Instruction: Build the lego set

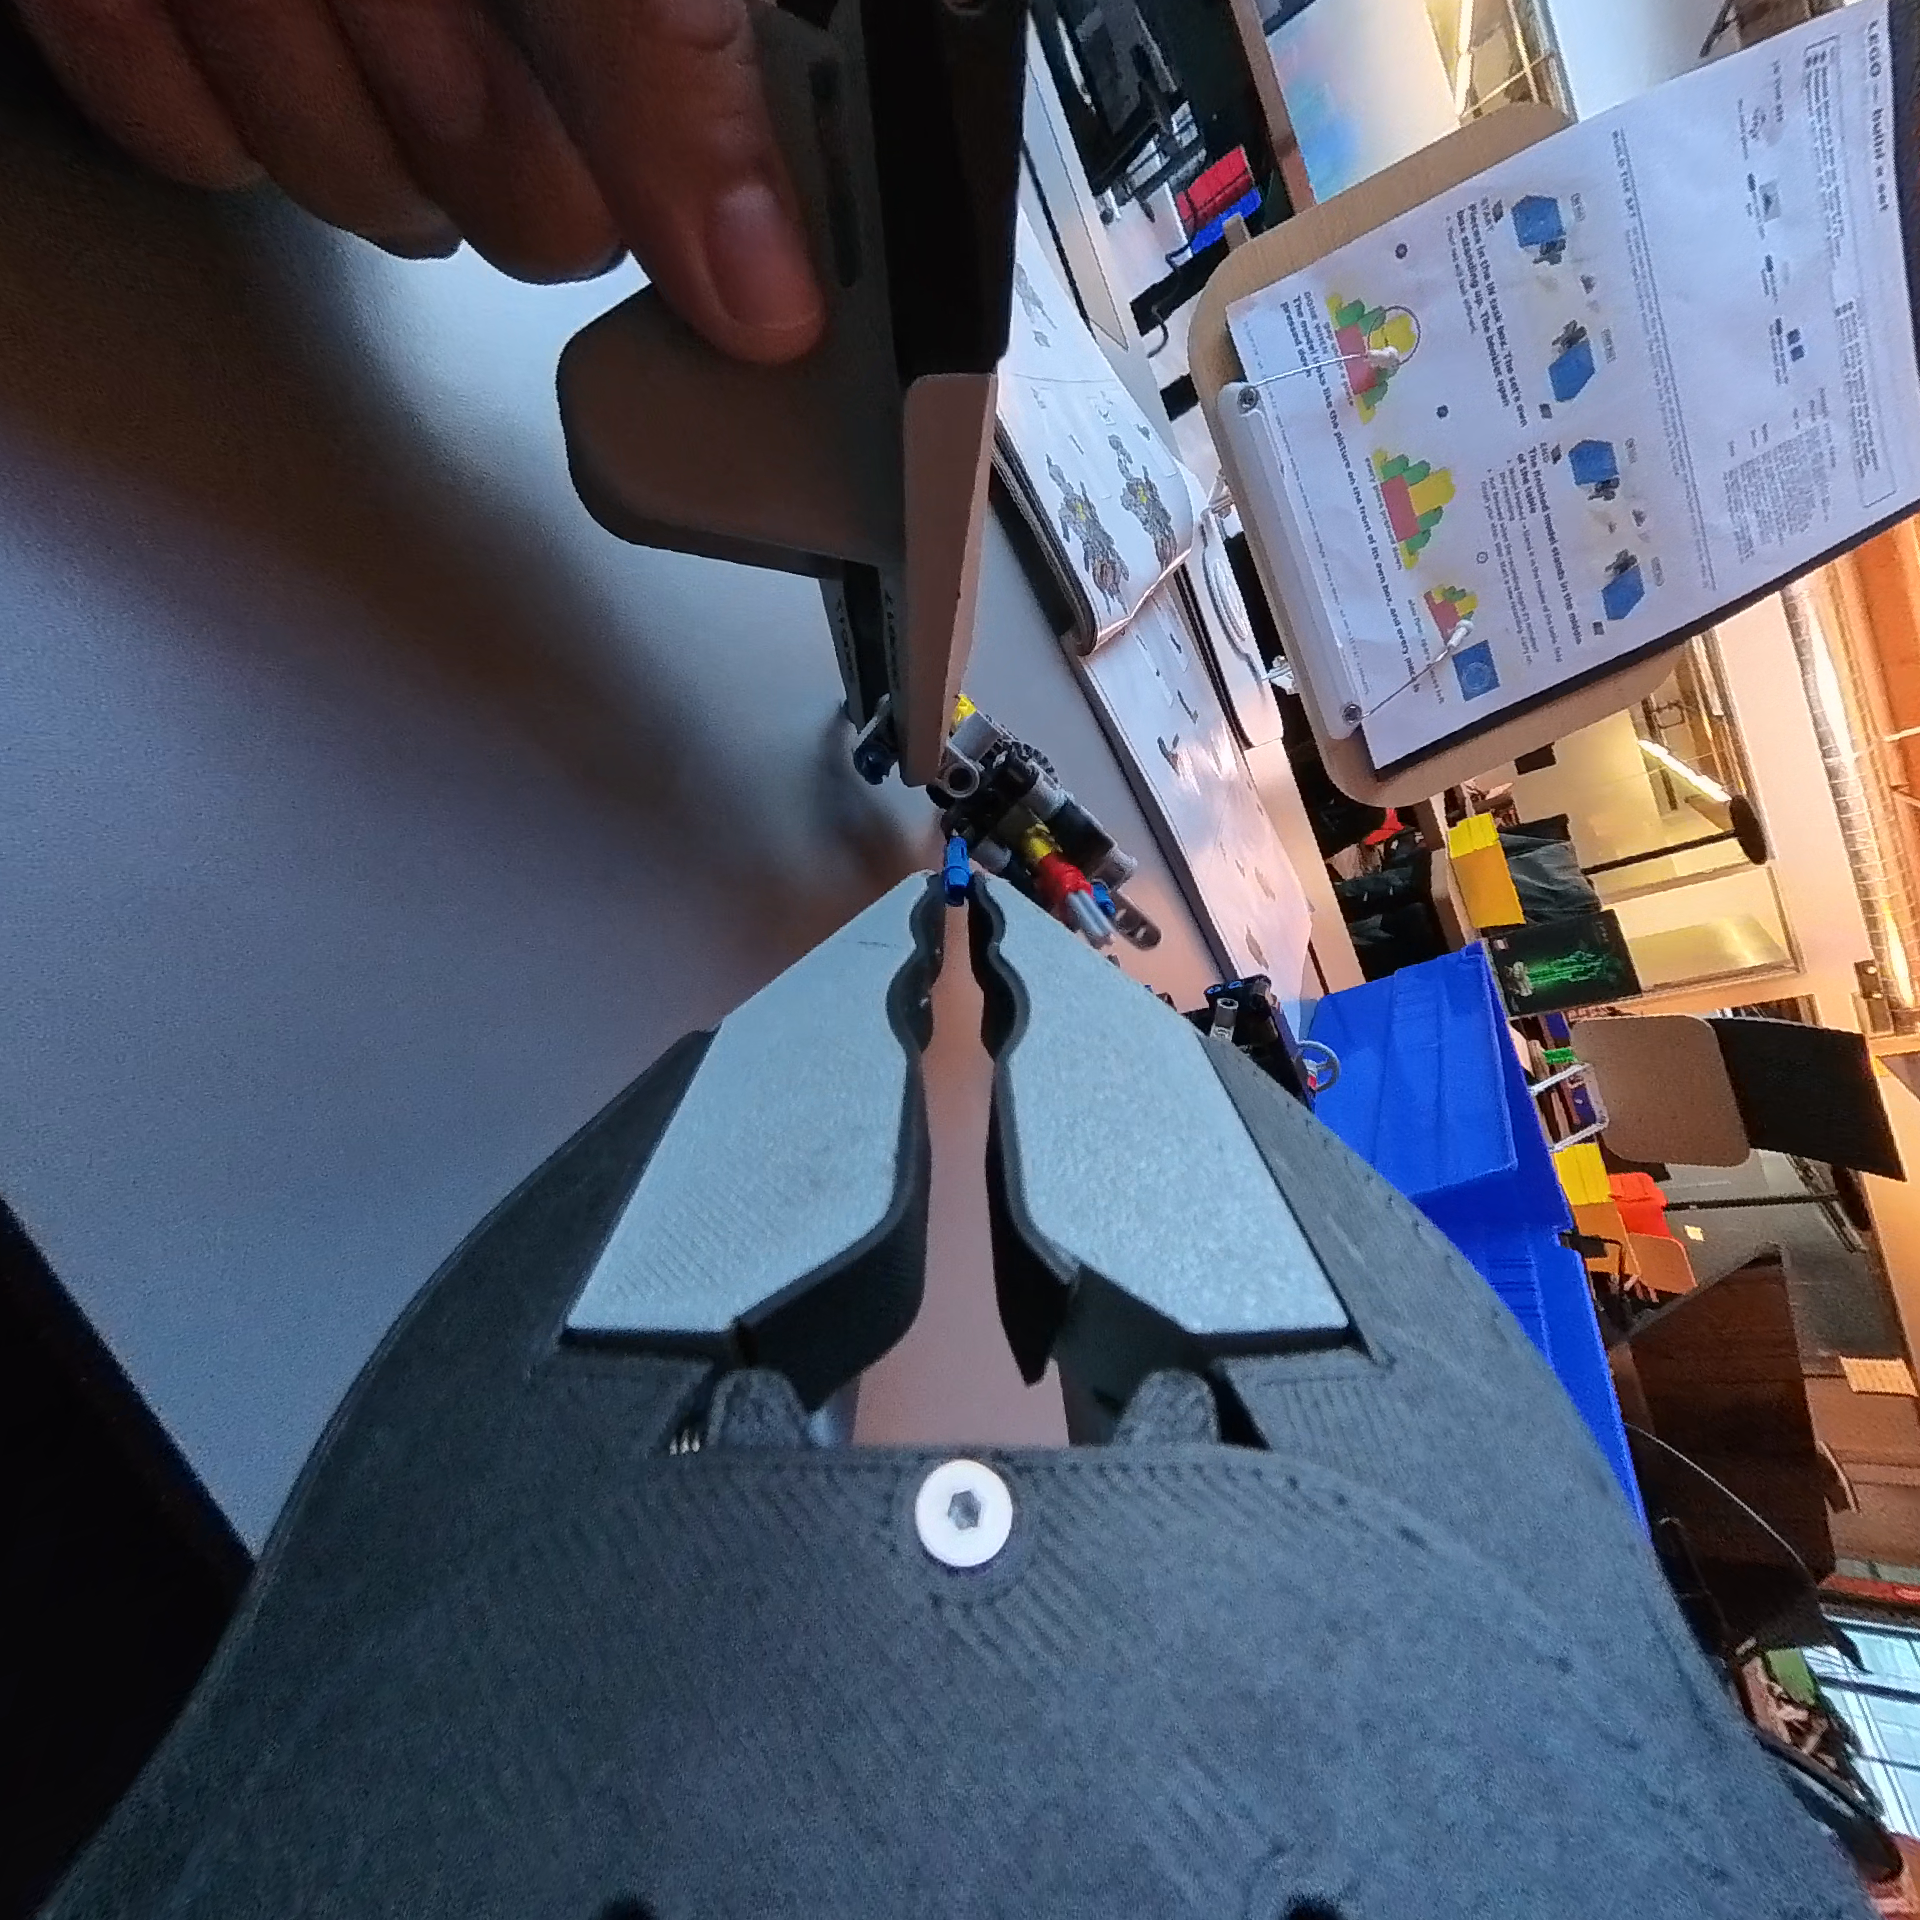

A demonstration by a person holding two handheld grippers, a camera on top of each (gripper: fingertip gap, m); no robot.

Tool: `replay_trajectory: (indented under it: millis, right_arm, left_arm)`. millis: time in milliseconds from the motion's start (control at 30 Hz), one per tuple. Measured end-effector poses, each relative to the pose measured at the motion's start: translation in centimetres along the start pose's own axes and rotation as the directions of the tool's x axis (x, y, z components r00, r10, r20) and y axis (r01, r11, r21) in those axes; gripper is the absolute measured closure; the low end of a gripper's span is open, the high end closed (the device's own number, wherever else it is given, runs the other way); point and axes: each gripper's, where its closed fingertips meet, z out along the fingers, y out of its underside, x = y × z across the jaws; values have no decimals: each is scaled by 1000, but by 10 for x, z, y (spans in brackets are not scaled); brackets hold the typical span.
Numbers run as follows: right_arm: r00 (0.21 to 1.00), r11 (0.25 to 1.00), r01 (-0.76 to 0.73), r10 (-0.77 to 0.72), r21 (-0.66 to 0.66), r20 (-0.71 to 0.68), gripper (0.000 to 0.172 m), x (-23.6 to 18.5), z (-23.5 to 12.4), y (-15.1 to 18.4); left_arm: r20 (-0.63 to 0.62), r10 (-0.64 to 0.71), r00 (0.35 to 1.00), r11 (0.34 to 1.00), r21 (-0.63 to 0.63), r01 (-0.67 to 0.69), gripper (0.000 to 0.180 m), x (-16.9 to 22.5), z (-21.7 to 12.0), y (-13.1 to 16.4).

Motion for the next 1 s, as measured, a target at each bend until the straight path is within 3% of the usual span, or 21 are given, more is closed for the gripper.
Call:
replay_trajectory:
  millis: [567, 767, 1000]
  right_arm:
    - [997, 997, -65, 64, 41, 31, 170, 2, -1, -1]
    - [996, 997, -66, 64, 27, 63, 170, -3, 2, 3]
    - [995, 1000, 19, -19, 3, 94, 171, -15, 7, 7]
  left_arm:
    - [-17, 16, 1000, 1000, -9, -16, 163, 3, -1, 2]
    - [52, 138, 989, 989, -50, -136, 163, 0, 0, 6]
    - [159, 323, 933, 942, -144, -302, 164, -9, 0, 12]
